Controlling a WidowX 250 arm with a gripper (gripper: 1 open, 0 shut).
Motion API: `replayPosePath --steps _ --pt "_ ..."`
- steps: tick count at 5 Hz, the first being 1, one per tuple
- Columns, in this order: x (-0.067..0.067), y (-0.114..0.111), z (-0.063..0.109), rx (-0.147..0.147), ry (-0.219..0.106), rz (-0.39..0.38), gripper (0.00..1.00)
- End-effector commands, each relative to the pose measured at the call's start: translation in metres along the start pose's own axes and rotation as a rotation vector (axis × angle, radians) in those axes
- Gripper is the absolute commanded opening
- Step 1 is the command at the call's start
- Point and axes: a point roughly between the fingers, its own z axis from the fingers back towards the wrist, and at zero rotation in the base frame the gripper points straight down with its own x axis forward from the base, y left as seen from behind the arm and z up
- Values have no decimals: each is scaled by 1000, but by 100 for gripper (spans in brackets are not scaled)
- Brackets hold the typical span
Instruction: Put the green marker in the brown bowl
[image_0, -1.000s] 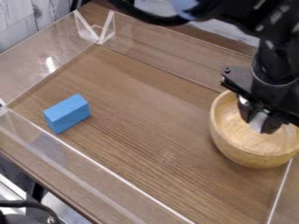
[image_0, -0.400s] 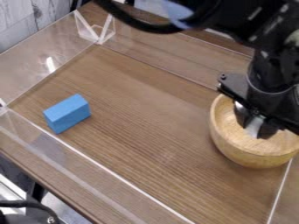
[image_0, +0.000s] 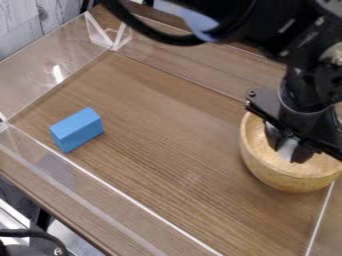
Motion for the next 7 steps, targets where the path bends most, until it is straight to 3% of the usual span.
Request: replayPosePath --steps 1,7 --pt "7 -3 5 -11 -35 6 0" --pt "3 6 1 14 -13 60 0"
